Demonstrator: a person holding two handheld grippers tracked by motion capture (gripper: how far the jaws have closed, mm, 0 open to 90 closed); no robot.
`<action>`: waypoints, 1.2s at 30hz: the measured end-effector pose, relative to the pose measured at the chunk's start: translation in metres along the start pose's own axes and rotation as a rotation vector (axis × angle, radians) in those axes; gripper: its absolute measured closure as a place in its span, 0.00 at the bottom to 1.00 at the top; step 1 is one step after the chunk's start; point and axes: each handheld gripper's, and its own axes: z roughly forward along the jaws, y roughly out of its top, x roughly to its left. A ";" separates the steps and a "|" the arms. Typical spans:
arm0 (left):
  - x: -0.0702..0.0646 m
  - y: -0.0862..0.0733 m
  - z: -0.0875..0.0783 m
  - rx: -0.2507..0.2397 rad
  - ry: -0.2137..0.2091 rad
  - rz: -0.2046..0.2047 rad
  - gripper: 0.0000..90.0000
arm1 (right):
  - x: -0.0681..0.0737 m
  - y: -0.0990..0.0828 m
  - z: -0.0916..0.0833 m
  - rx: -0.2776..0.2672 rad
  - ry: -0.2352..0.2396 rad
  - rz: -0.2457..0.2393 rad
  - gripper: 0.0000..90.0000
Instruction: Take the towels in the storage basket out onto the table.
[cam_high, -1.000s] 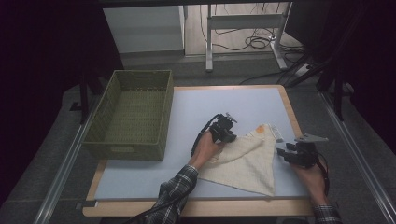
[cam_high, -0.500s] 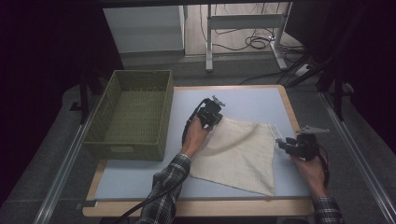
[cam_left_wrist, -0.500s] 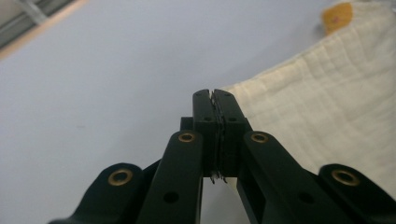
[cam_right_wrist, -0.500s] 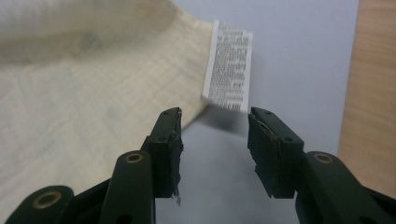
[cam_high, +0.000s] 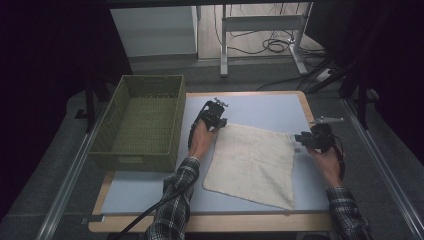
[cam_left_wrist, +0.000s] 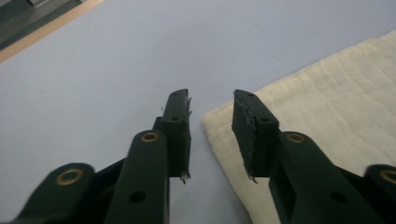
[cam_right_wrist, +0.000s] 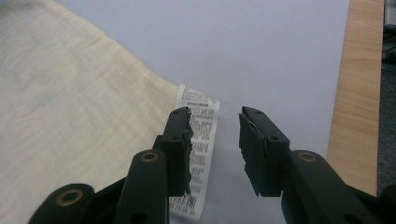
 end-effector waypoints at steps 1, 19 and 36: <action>0.001 0.000 0.002 -0.005 0.003 0.000 0.69 | -0.001 0.002 0.003 0.003 -0.001 0.002 0.71; 0.006 -0.009 0.018 -0.013 -0.095 -0.050 0.95 | 0.011 0.010 0.033 0.104 -0.009 -0.057 0.96; 0.006 -0.007 -0.027 -0.128 -0.026 -0.038 0.95 | 0.010 0.046 0.012 0.020 -0.021 -0.095 0.96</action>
